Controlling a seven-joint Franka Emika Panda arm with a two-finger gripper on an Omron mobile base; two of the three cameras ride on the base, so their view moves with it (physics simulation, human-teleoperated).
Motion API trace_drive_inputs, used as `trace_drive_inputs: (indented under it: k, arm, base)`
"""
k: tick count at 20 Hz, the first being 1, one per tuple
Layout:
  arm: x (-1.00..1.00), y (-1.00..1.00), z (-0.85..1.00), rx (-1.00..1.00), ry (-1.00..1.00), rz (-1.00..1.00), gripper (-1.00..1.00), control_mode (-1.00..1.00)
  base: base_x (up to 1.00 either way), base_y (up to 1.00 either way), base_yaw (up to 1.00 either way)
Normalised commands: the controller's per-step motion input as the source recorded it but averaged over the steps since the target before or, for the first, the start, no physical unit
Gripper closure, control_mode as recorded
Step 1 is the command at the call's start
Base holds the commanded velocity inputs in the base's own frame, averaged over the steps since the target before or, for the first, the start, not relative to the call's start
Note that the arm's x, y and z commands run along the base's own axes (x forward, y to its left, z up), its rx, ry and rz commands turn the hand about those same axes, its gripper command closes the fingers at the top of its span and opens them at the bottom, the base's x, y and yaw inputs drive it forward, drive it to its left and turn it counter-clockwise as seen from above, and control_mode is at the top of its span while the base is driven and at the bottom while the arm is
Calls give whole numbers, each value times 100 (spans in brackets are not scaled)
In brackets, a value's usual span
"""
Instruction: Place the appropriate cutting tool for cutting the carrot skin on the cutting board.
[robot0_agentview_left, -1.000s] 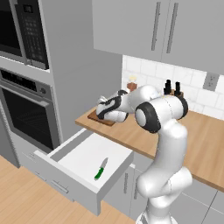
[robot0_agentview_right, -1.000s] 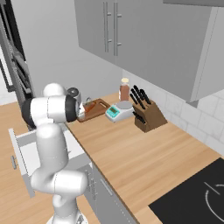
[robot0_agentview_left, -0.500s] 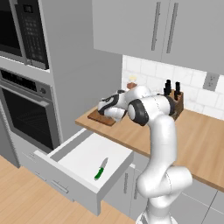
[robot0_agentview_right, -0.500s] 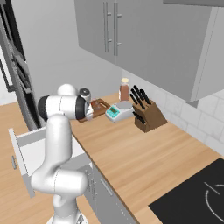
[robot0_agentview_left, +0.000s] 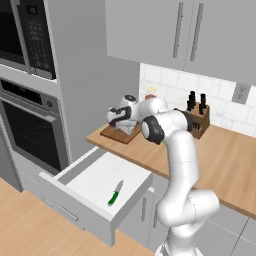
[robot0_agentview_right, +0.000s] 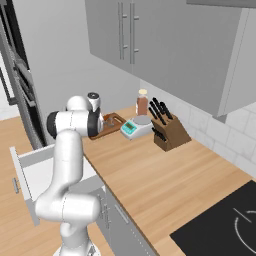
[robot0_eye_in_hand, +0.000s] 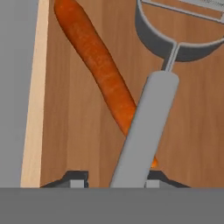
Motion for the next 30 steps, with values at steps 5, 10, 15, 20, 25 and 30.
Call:
trace_drive_inputs:
  k: [5,10,15,20,25,30]
  arm:
    - [-35,-1,12,0,0,0,-100,-100]
    - [-85,-19,44,0,-11,0,-100,-100]
    - [-99,-5,44,0,-10,0,-100,-100]
    - [-97,2,65,0,-8,0,-100,-100]
    - [-95,3,76,0,-5,0,-100,-100]
    - [-97,2,85,0,-5,0,-100,-100]
  base:
    - [0,0,0]
    - [0,0,0]
    - [0,0,0]
    - [0,0,0]
    - [0,0,0]
    - [0,0,0]
